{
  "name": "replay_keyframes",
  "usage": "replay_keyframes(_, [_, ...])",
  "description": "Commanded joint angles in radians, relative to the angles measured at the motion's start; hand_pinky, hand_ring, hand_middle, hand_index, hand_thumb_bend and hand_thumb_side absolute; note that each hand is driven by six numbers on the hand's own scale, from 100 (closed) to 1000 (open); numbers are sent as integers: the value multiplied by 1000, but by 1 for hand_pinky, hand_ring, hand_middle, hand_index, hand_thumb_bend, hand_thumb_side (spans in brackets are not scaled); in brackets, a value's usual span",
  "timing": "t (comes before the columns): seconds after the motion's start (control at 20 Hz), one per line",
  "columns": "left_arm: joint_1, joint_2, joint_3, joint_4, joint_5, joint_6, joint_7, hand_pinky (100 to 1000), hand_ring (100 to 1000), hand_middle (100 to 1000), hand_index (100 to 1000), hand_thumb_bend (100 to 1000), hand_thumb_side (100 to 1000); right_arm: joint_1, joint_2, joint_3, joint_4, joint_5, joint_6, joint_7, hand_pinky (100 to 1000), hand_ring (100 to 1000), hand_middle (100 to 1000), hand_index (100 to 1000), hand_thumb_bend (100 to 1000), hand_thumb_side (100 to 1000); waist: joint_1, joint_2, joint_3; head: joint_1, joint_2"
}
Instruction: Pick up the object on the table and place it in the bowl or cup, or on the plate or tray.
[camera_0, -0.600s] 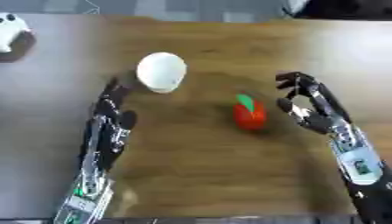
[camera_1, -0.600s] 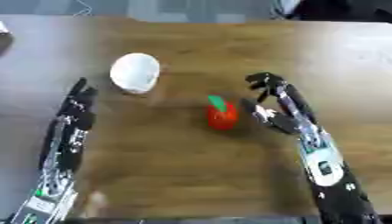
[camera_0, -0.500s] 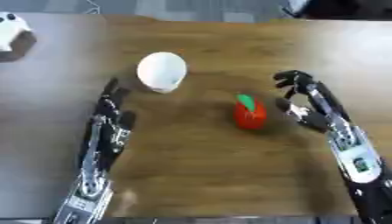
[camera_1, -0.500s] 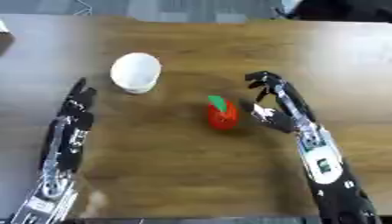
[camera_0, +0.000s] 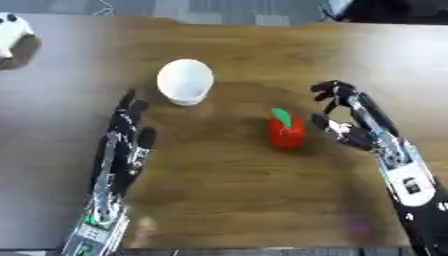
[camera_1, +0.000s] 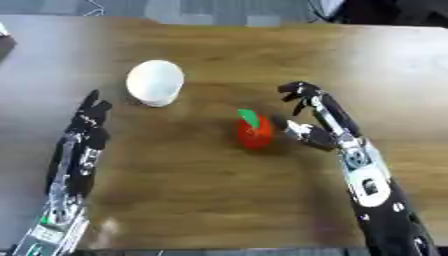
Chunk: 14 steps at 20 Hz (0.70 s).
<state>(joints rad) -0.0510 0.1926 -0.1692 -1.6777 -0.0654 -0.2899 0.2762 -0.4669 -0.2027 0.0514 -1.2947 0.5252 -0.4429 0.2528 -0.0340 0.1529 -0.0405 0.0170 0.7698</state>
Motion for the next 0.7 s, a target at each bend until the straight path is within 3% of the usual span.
replay_keyframes(0.05, [-2,4,-1,-10,-3,-3,-4,1000,1000,1000,813,632,768,-27,1,5,-12,31,-8,11,526,725,784,857,659,830,-1,-11,4,8,0])
replay_keyframes(0.35, [-4,5,-6,-9,-1,-3,-9,1000,1000,1000,814,631,768,-59,39,26,-19,183,-37,55,537,734,791,861,629,836,-4,-12,13,53,0])
replay_keyframes(0.7, [-10,7,-14,-9,3,-4,-20,1000,1000,1000,814,629,769,-94,69,47,20,278,-80,65,535,732,792,862,617,828,-8,-8,28,78,0])
